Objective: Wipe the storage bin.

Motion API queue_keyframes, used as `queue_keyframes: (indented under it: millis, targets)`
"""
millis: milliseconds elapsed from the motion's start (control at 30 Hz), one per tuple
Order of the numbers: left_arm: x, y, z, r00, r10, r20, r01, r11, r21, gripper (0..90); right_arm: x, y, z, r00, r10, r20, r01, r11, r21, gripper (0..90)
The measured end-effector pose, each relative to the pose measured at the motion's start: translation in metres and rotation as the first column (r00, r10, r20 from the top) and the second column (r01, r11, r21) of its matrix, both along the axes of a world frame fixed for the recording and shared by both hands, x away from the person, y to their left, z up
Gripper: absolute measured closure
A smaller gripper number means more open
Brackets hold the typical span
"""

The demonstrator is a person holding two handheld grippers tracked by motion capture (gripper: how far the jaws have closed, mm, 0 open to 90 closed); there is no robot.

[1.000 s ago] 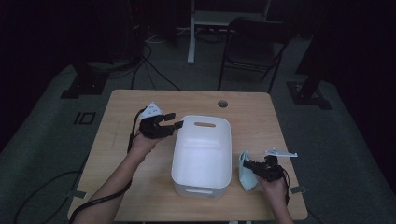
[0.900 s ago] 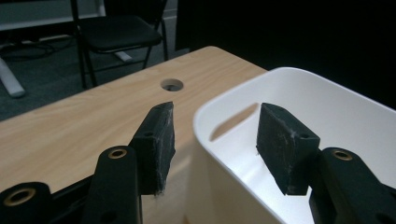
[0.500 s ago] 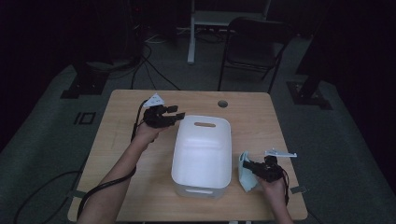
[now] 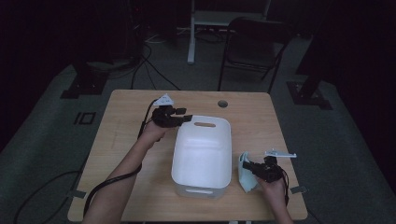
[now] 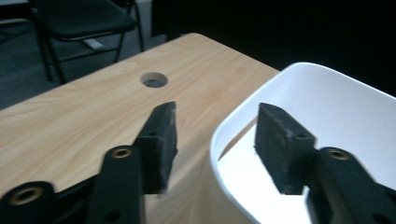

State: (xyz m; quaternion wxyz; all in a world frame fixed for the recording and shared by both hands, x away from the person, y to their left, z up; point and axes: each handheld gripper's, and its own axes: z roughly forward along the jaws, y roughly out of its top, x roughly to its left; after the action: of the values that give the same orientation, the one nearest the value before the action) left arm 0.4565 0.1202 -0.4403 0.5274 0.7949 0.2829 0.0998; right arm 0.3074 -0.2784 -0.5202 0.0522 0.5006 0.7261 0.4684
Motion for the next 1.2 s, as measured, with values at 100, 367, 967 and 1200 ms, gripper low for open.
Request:
queue_keyframes:
  millis: [100, 367, 967, 1200]
  targets:
    - [0.002, -0.004, -0.003, 0.9996, -0.027, -0.006, 0.027, 0.9994, 0.020, 53.0, 0.000, 0.000, 0.000, 1.0000, 0.001, -0.003, -0.001, 1.000, 0.000, 83.5]
    - [0.004, -0.009, -0.008, 0.9992, -0.036, -0.017, 0.036, 0.9993, 0.012, 71.7, 0.000, -0.002, -0.001, 1.0000, -0.004, -0.002, 0.004, 1.000, 0.005, 83.4]
    - [-0.024, 0.030, -0.009, 0.9980, 0.059, 0.021, -0.060, 0.9975, 0.036, 82.3, -0.001, -0.003, 0.001, 1.0000, -0.008, -0.003, 0.008, 1.000, 0.019, 83.5]
    - [-0.028, 0.038, -0.010, 0.9977, 0.068, 0.001, -0.069, 0.9976, 0.006, 80.2, -0.001, -0.003, 0.000, 0.9999, -0.009, -0.007, 0.009, 1.000, 0.025, 83.4]
